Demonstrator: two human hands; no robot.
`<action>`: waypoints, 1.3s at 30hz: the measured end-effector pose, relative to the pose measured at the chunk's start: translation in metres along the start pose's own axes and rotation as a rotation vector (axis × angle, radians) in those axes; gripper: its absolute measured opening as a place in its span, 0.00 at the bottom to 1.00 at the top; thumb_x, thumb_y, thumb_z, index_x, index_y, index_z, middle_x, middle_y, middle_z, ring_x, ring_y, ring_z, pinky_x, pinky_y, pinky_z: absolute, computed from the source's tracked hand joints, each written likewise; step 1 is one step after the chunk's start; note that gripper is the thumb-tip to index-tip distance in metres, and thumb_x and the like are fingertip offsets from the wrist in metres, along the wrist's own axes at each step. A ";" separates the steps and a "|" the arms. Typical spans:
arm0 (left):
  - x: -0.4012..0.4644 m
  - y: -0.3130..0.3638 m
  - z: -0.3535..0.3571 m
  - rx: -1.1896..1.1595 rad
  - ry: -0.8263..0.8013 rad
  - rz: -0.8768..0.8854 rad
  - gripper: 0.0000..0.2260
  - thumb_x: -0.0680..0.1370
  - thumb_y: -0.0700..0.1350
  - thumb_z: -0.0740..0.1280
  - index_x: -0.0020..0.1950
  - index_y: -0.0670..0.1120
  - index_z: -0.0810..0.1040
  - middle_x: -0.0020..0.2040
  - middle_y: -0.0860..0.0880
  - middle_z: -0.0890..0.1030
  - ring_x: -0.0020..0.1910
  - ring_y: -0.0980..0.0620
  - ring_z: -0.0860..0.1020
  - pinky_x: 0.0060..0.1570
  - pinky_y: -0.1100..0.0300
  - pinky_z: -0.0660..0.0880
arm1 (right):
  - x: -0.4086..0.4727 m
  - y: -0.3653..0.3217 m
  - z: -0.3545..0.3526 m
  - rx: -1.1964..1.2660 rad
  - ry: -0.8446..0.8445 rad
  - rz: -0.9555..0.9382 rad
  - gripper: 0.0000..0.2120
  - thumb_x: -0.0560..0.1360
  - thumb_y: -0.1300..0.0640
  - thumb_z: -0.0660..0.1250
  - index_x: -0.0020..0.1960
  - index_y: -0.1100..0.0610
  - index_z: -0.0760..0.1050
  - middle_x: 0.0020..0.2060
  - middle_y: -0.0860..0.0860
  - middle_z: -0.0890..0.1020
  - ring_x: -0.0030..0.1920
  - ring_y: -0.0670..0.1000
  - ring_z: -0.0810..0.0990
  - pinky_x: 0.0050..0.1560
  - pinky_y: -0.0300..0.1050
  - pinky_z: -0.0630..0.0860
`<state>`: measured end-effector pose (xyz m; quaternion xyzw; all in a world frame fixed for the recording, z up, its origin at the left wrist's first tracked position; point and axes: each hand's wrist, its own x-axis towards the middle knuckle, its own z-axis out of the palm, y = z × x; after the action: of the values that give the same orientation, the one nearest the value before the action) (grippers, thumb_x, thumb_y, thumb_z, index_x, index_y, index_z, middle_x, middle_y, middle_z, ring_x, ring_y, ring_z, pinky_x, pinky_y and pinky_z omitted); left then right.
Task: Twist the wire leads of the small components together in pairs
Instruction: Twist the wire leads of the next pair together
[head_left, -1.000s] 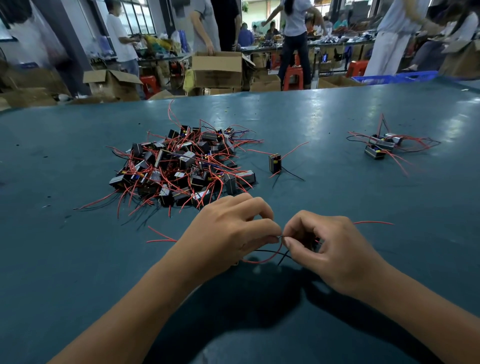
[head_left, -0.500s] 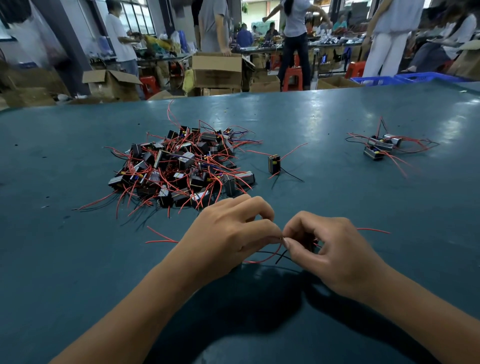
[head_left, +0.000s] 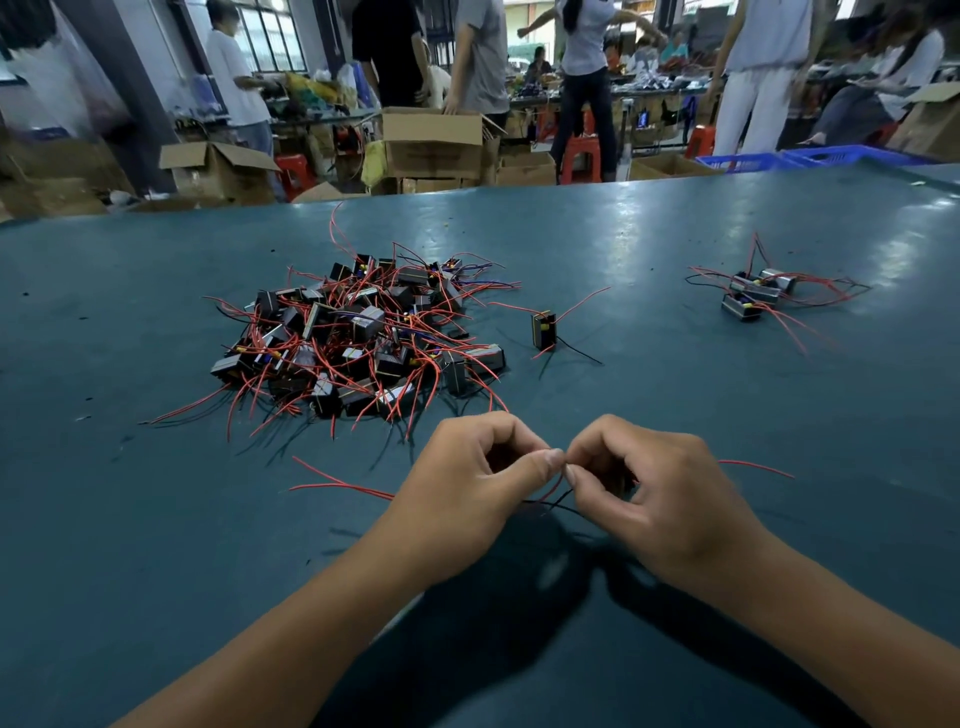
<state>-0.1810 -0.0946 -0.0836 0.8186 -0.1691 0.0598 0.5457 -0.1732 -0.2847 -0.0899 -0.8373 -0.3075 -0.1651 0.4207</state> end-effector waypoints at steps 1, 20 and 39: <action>-0.001 0.001 0.002 -0.006 0.027 -0.001 0.07 0.77 0.43 0.73 0.39 0.48 0.81 0.30 0.56 0.77 0.30 0.62 0.70 0.32 0.68 0.67 | 0.000 0.000 0.001 0.018 0.008 0.023 0.05 0.74 0.57 0.69 0.41 0.51 0.75 0.30 0.44 0.77 0.30 0.45 0.75 0.32 0.34 0.69; 0.003 -0.015 -0.011 0.561 -0.258 0.158 0.07 0.79 0.49 0.70 0.56 0.55 0.84 0.39 0.63 0.77 0.44 0.64 0.71 0.51 0.62 0.66 | 0.001 0.001 -0.006 0.133 -0.010 0.153 0.10 0.73 0.62 0.71 0.37 0.51 0.76 0.26 0.42 0.75 0.26 0.42 0.70 0.30 0.32 0.66; 0.005 -0.021 -0.006 0.451 -0.121 0.029 0.04 0.82 0.46 0.63 0.47 0.52 0.75 0.36 0.51 0.80 0.37 0.51 0.77 0.41 0.49 0.74 | 0.009 0.014 -0.019 0.025 -0.098 0.156 0.06 0.80 0.56 0.65 0.47 0.48 0.80 0.42 0.41 0.83 0.43 0.46 0.80 0.45 0.36 0.74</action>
<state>-0.1685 -0.0825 -0.0980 0.9193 -0.1955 0.0546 0.3371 -0.1579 -0.3031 -0.0819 -0.8606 -0.2636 -0.0870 0.4271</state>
